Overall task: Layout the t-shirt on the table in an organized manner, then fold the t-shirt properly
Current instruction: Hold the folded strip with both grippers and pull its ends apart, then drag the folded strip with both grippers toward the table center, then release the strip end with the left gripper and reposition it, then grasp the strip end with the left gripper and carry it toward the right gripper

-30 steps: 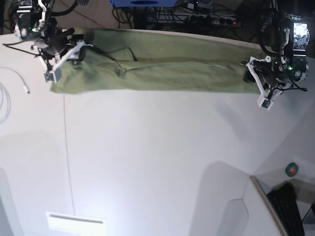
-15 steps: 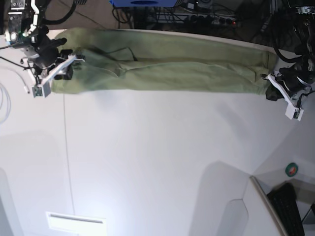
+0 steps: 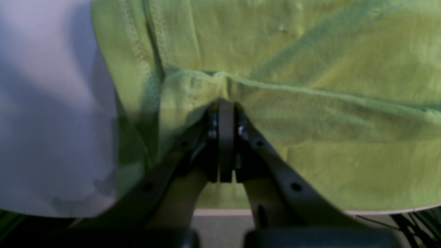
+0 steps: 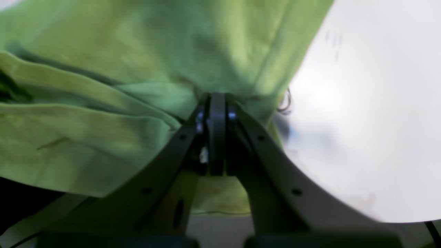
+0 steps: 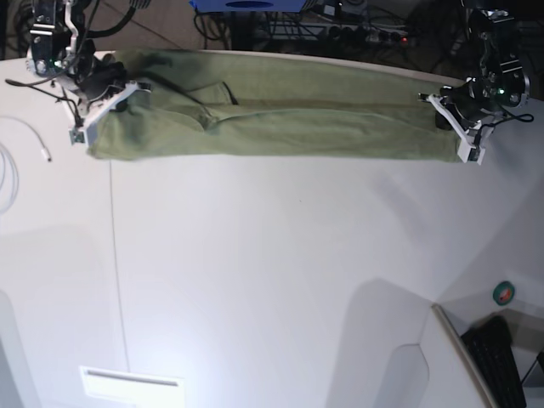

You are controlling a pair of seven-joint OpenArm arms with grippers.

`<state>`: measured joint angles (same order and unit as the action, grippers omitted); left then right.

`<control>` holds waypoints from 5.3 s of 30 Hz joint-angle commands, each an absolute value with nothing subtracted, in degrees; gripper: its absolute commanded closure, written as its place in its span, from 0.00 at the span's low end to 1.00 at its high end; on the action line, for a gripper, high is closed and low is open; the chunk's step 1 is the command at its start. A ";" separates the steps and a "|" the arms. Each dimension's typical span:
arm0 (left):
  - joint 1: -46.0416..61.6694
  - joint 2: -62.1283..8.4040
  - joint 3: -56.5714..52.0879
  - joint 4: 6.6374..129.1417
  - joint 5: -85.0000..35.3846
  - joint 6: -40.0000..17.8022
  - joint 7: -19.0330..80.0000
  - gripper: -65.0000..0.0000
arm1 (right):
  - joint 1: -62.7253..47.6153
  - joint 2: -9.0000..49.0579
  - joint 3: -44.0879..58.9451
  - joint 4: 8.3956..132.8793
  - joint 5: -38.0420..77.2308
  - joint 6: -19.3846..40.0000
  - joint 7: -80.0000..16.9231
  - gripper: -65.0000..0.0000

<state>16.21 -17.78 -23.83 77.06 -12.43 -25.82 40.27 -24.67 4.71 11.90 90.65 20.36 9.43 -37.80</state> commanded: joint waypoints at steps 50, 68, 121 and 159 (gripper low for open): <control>7.69 -16.04 -31.60 66.51 -11.56 -25.71 40.13 1.00 | -17.19 7.87 12.00 76.35 20.53 9.71 -33.71 1.00; 2.07 -15.69 -29.23 70.11 -12.26 -25.71 40.57 1.00 | -10.95 11.82 12.53 80.04 20.53 9.63 -34.15 1.00; 6.29 -17.54 -43.91 80.40 -19.91 -26.07 48.75 1.00 | -7.69 9.45 10.07 95.08 20.70 9.27 -42.07 1.00; -1.63 -19.47 -27.30 52.53 -29.14 -33.10 38.46 0.37 | -14.90 7.87 9.63 99.21 20.79 9.71 -41.71 1.00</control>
<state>-1.74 -18.96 -27.33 52.34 -30.24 -33.47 36.27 -15.27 7.46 9.41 97.93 20.53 9.45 -42.70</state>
